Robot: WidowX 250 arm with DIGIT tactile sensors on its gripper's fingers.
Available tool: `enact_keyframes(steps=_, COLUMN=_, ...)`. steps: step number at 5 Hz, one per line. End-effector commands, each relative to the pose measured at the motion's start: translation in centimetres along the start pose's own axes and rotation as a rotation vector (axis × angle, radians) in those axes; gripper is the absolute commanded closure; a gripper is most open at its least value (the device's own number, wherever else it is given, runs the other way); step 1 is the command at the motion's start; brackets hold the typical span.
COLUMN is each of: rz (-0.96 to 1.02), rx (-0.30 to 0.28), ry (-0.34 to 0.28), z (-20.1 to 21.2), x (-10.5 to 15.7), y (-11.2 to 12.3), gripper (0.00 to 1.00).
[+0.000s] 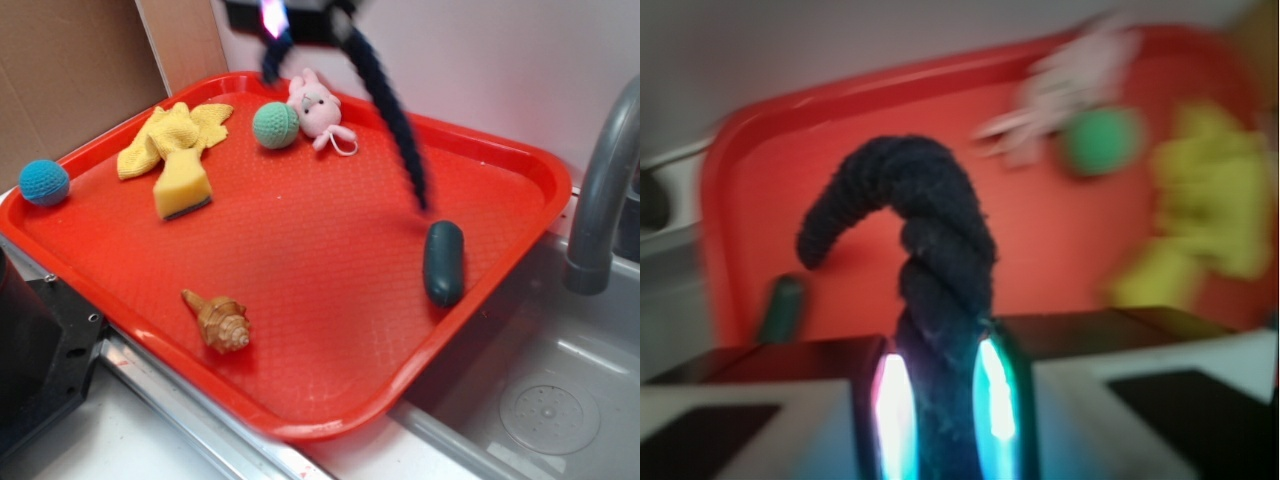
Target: Grab the blue rope.
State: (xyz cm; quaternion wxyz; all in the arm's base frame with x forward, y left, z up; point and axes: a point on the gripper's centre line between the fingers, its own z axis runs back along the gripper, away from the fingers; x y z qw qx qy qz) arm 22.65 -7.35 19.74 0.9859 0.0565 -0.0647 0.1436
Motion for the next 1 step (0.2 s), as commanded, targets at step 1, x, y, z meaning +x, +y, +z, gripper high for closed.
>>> enact_keyframes(steps=1, rz=0.106, rx=-0.031, ry=-0.126, z=10.6, x=-1.3, y=3.25, gripper=1.0)
